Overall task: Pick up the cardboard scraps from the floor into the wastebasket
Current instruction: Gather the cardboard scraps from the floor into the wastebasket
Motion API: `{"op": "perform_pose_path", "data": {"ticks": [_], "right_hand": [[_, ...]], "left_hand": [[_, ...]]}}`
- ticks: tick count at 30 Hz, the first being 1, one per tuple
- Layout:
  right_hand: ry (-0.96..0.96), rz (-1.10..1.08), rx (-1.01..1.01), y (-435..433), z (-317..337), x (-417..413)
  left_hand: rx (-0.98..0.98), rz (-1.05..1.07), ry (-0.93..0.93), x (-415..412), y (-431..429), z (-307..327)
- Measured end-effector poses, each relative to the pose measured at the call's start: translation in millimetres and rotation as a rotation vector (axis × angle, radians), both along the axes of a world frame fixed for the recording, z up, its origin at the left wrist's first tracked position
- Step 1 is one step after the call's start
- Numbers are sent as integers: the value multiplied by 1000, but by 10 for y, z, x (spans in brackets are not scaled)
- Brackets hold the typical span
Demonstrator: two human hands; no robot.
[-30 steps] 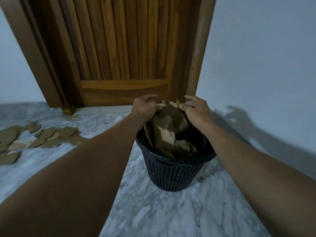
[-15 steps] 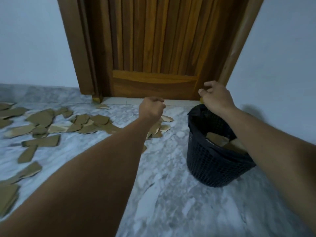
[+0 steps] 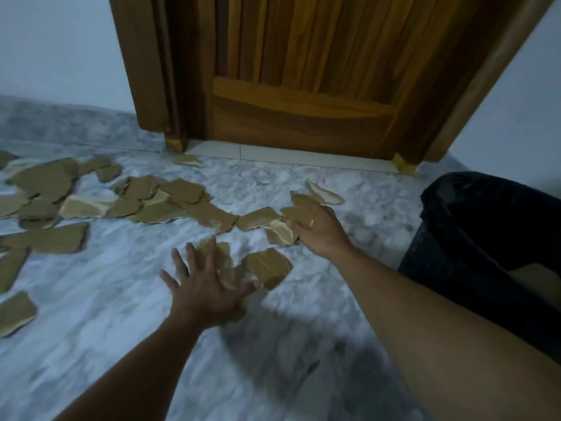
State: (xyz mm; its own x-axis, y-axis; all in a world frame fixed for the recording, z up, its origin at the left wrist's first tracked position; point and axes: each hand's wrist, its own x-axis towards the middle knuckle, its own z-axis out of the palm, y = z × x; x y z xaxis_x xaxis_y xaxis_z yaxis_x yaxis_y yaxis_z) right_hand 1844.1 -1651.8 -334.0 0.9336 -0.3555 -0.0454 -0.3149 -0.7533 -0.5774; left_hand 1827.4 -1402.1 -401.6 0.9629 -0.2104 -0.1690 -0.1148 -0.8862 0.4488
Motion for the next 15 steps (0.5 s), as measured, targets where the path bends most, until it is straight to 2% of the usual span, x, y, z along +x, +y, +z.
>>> {"op": "perform_pose_path", "data": {"ticks": [3,5,11,15], "right_hand": [[162,-16,-136,-217,-410,349],[192,-77,-171,-384,-537,586],[135,-235,-172,-898,-656,1348],[251,-200,-128,-1171,-787,1618]], "left_hand": [[110,-95,-137,297,-177,-239],[140,-132,-217,554,-317,-351],[137,-112,-239,1056,-475,-495],[156,-100,-249,1117,-522,-491]]}}
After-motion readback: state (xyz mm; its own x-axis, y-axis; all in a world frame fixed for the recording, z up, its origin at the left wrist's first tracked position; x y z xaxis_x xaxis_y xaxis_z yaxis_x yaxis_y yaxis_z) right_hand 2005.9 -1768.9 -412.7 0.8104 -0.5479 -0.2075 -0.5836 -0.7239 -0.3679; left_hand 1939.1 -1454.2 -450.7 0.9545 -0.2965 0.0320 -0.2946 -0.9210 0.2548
